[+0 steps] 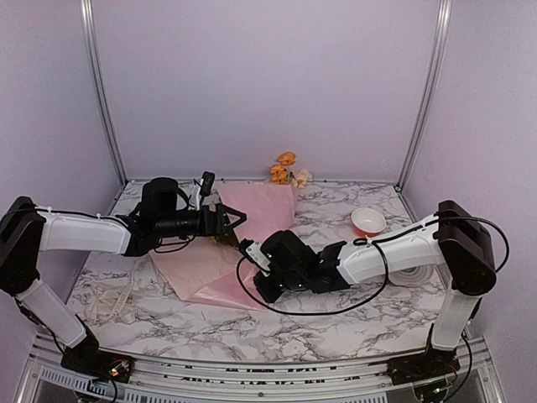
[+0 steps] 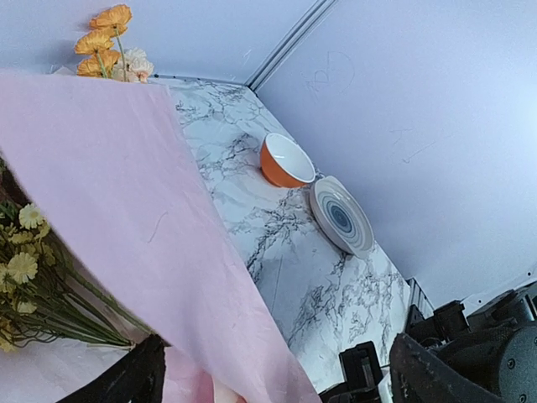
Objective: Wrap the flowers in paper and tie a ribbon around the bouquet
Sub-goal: Fold the right corner of the flattened wrapping paper into a 1/4-folded wrapping paper.
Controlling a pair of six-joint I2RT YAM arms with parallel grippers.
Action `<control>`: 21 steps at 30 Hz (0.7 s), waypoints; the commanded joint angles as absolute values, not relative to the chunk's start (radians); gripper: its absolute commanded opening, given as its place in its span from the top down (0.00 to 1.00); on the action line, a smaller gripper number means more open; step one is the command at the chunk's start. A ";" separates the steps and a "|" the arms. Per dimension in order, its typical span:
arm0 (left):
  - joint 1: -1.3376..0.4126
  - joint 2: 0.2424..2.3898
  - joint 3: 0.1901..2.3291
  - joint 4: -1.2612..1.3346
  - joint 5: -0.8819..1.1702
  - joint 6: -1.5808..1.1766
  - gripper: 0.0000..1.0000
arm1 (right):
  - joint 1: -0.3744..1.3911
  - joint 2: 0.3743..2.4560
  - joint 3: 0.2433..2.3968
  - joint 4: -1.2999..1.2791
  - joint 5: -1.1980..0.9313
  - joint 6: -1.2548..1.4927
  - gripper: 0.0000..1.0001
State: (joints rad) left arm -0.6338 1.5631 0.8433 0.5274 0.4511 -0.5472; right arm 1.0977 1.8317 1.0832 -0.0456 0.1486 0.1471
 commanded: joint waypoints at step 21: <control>-0.527 1.847 0.872 0.350 0.359 -0.427 1.00 | 1.071 1.598 0.986 0.007 -0.210 -0.010 0.39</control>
